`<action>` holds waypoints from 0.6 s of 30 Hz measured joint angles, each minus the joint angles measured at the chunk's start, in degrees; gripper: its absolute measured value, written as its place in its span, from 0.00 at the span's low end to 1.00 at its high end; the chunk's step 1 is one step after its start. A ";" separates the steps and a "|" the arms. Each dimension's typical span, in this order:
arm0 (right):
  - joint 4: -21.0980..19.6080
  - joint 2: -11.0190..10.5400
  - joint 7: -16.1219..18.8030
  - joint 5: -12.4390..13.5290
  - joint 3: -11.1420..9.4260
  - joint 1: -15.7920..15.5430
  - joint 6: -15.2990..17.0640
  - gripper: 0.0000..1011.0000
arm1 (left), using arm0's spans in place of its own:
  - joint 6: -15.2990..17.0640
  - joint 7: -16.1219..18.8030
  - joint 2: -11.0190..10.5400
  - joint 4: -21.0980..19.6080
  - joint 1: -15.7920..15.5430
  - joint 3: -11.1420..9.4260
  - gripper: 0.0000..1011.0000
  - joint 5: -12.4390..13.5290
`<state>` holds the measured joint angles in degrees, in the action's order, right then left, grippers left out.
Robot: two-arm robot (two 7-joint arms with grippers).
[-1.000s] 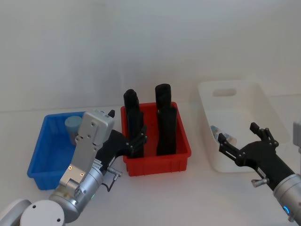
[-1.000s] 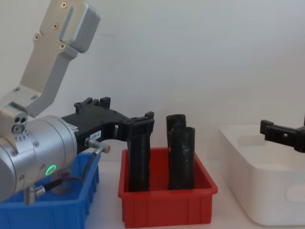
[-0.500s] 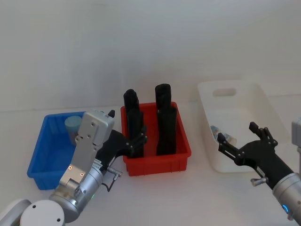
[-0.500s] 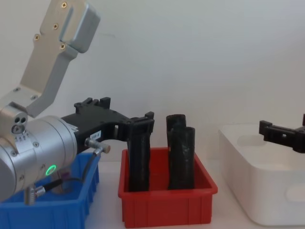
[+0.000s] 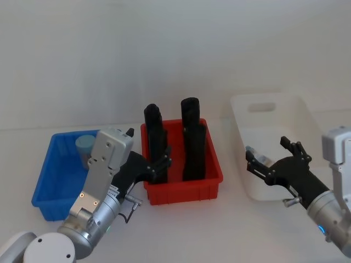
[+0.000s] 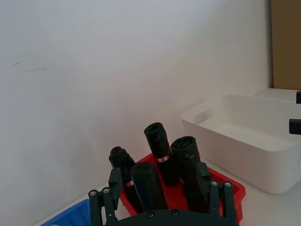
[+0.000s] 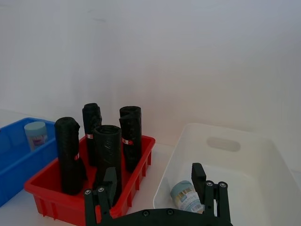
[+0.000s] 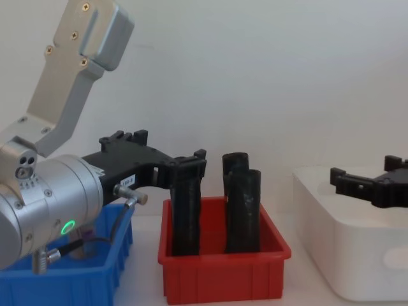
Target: Pick the cotton swabs from the blue box and place them into the white box.
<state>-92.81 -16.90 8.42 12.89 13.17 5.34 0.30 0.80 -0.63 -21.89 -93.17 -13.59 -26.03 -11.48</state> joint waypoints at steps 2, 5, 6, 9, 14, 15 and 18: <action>2.18 0.63 0.98 -0.68 0.12 1.56 -0.39 0.99 | 0.00 0.00 0.00 0.00 0.00 0.00 0.99 0.00; 5.26 1.53 2.19 -1.43 0.30 3.72 -0.95 0.99 | 0.00 0.00 0.00 0.00 0.00 0.00 0.99 0.00; 5.94 1.74 2.63 -1.65 0.34 4.20 -1.16 0.99 | 0.00 0.00 0.00 0.00 0.00 0.00 0.99 0.00; 8.14 2.41 3.69 -2.13 0.51 5.77 -1.64 0.99 | 0.00 0.00 0.00 0.00 0.00 0.00 0.99 0.00; 14.00 4.16 6.45 -3.02 0.98 9.82 -2.85 0.99 | 0.00 0.00 0.00 0.00 0.00 0.00 0.99 0.00; 15.46 4.60 7.23 -3.20 1.13 10.86 -3.20 0.99 | 0.00 0.00 0.00 0.00 0.00 0.00 0.99 0.00; 18.88 5.63 8.89 -3.57 1.48 13.20 -3.97 0.99 | 0.00 0.00 0.00 0.00 0.00 0.00 0.99 0.00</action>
<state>-73.93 -11.27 17.31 9.32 14.66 18.55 -3.67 0.80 -0.63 -21.89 -93.17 -13.59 -26.03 -11.48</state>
